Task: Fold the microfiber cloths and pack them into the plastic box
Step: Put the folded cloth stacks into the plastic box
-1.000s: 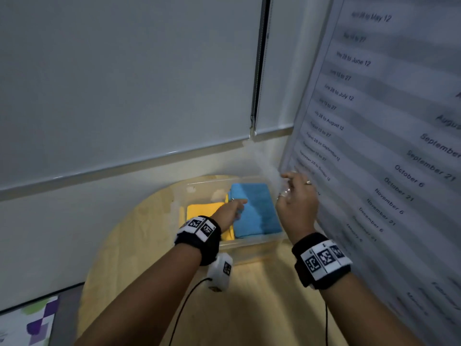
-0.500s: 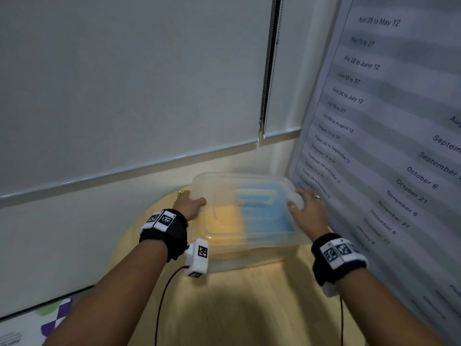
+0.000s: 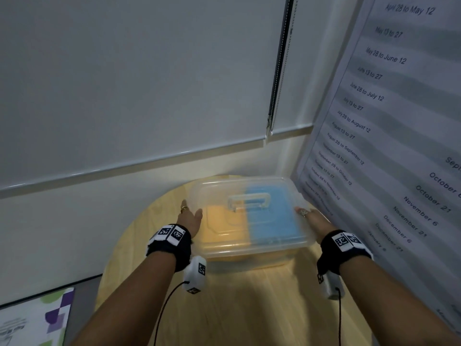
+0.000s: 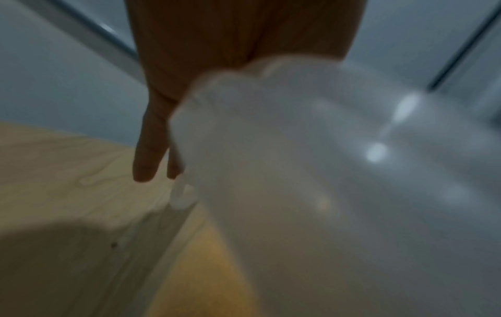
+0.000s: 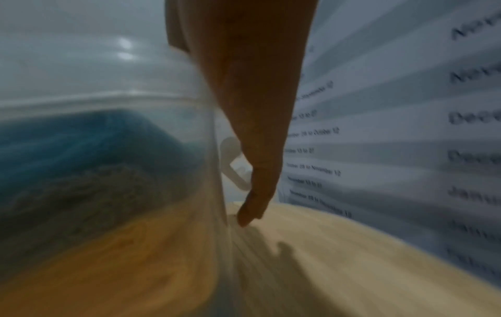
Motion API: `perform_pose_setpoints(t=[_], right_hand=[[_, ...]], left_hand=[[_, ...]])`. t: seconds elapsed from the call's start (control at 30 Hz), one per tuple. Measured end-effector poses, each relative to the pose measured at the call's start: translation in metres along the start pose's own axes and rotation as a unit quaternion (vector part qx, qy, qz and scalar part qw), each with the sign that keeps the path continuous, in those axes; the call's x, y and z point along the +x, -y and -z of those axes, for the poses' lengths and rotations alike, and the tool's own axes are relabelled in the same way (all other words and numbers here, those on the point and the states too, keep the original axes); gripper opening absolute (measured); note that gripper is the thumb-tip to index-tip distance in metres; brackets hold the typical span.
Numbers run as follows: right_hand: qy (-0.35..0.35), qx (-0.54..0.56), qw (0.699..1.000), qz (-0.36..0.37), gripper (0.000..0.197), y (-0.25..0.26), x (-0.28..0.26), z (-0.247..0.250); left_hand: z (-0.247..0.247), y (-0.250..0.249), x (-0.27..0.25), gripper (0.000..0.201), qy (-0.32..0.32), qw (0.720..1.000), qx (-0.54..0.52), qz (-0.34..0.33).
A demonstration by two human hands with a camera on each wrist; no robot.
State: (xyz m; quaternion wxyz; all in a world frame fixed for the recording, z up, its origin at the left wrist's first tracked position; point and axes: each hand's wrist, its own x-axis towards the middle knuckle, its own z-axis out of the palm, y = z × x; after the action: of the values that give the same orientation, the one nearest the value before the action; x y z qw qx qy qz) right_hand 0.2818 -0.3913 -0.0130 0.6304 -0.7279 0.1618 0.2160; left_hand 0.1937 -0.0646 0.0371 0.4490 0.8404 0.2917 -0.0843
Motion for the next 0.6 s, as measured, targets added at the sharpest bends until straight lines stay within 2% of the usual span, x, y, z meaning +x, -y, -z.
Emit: perform_pose_setpoints(t=[0.07, 0.17, 0.2, 0.23, 0.3, 0.37, 0.43, 0.53, 0.6], right_hand=[[0.024, 0.047, 0.997, -0.049, 0.055, -0.007, 0.004, 0.003], [0.015, 0.046, 0.997, -0.058, 0.088, -0.019, 0.021, 0.010], [-0.005, 0.046, 0.998, -0.049, 0.086, -0.019, 0.024, 0.012], [-0.029, 0.044, 0.998, -0.033, 0.076, -0.013, 0.017, 0.010], [-0.070, 0.018, 0.997, 0.007, 0.050, -0.002, 0.005, 0.005], [-0.115, -0.058, 0.990, 0.050, 0.037, 0.005, 0.000, 0.002], [-0.145, -0.136, 0.977, 0.077, 0.033, 0.010, -0.002, -0.002], [-0.152, -0.198, 0.964, 0.088, 0.042, 0.013, 0.000, -0.004], [-0.156, -0.240, 0.953, 0.096, 0.047, 0.014, -0.001, -0.005]], left_hand=[[0.005, 0.002, 0.002, 0.082, 0.018, 0.997, -0.045, 0.063], [0.011, 0.015, 0.009, 0.107, 0.080, 0.982, -0.080, 0.150], [0.013, 0.019, 0.011, 0.110, 0.096, 0.979, -0.089, 0.158], [0.014, 0.023, 0.015, 0.110, 0.097, 0.979, -0.090, 0.157], [0.016, 0.020, 0.013, 0.111, 0.071, 0.983, -0.072, 0.150], [0.017, 0.015, 0.011, 0.116, 0.028, 0.989, -0.038, 0.142], [0.013, 0.011, 0.007, 0.104, -0.011, 0.993, -0.024, 0.116], [0.003, 0.005, 0.001, 0.082, -0.058, 0.994, -0.024, 0.085], [0.001, 0.002, -0.003, 0.077, -0.076, 0.993, -0.022, 0.083]])
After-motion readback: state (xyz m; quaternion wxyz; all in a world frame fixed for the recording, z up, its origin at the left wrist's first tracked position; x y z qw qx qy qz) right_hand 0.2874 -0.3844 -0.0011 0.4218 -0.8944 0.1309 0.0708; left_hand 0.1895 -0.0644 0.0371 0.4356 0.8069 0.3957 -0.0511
